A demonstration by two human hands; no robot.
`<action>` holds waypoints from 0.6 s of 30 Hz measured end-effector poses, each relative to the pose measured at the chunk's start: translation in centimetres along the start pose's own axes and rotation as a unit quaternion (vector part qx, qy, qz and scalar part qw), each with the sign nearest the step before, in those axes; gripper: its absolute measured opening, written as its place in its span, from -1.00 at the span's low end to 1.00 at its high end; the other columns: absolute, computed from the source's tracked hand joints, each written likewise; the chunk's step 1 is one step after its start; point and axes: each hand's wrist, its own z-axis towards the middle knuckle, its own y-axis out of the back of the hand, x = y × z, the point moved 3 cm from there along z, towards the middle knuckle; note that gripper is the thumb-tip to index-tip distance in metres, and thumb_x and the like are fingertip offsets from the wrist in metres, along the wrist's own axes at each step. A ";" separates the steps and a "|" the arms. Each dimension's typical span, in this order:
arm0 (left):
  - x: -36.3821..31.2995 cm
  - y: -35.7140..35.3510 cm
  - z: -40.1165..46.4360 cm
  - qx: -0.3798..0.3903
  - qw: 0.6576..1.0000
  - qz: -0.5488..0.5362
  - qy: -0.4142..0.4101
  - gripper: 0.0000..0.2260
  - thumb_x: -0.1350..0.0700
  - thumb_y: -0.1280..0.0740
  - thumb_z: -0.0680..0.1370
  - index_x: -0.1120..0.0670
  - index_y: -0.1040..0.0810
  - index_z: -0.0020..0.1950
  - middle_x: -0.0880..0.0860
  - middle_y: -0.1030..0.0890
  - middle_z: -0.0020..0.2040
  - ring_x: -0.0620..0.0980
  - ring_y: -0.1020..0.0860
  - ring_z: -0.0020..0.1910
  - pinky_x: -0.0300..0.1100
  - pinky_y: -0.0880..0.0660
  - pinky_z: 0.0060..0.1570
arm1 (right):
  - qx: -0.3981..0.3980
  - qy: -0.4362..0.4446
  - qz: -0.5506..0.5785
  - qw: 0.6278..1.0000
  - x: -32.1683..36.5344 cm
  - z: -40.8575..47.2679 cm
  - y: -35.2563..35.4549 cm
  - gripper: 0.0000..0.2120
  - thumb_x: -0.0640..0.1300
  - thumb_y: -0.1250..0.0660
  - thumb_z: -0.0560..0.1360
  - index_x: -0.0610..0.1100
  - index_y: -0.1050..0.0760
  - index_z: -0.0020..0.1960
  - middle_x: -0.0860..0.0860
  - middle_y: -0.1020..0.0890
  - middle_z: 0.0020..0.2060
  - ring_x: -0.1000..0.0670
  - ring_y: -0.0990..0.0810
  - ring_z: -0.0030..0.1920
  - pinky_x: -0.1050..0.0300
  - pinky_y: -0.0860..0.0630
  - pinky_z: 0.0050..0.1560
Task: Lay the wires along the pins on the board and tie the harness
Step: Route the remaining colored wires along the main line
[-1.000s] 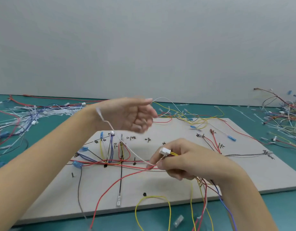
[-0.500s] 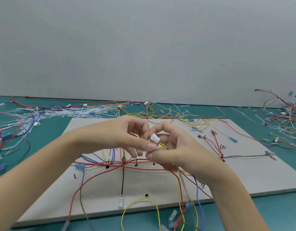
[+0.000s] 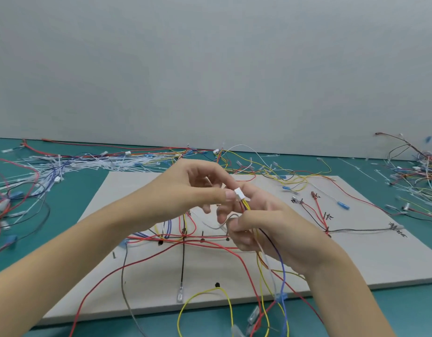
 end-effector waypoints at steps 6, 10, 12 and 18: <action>0.0 -1.0 -0.7 -0.037 0.994 0.106 -0.016 -0.73 -0.16 -0.49 0.35 0.01 -0.56 -0.21 0.10 -0.57 -0.37 -0.05 -0.49 -0.39 -0.15 -0.43 -0.37 | -0.064 -0.005 -0.208 0.976 0.1 -0.5 -0.7 -0.72 -0.21 -0.29 0.34 -0.04 -0.41 0.03 0.11 -0.56 -0.22 0.13 -0.42 -0.35 0.32 -0.37 -0.35; 0.2 -0.9 -1.0 -0.017 0.993 0.115 0.022 -0.82 0.00 -0.52 0.42 0.00 -0.54 -0.19 0.05 -0.62 -0.38 -0.08 -0.58 -0.39 -0.28 -0.45 -0.39 | -0.084 -0.005 -0.235 0.968 0.1 -0.7 -0.6 -0.58 -0.17 -0.37 0.31 0.01 -0.41 0.14 0.10 -0.60 -0.14 0.08 -0.49 -0.16 0.06 -0.49 -0.04; 0.5 -0.9 -1.2 -0.021 0.995 0.091 0.042 -0.84 0.08 -0.51 0.44 0.01 -0.53 -0.17 0.06 -0.63 -0.36 -0.03 -0.64 -0.34 -0.28 -0.49 -0.36 | -0.092 0.003 -0.229 0.969 0.2 -0.8 -0.7 -0.52 -0.21 -0.38 0.31 0.04 -0.41 0.19 0.07 -0.59 -0.13 0.01 -0.50 -0.12 -0.12 -0.48 0.06; 0.7 1.6 -0.9 -0.096 0.982 -0.135 0.089 -0.92 0.12 -0.54 0.31 0.03 -0.70 -0.23 0.02 -0.63 -0.35 -0.05 -0.65 -0.35 -0.29 -0.56 -0.35 | -0.102 -0.009 -0.352 0.930 0.1 -2.1 0.7 -0.49 -0.26 -0.37 0.42 0.28 -0.42 0.19 0.21 -0.53 0.01 0.18 -0.51 -0.18 0.27 -0.48 -0.12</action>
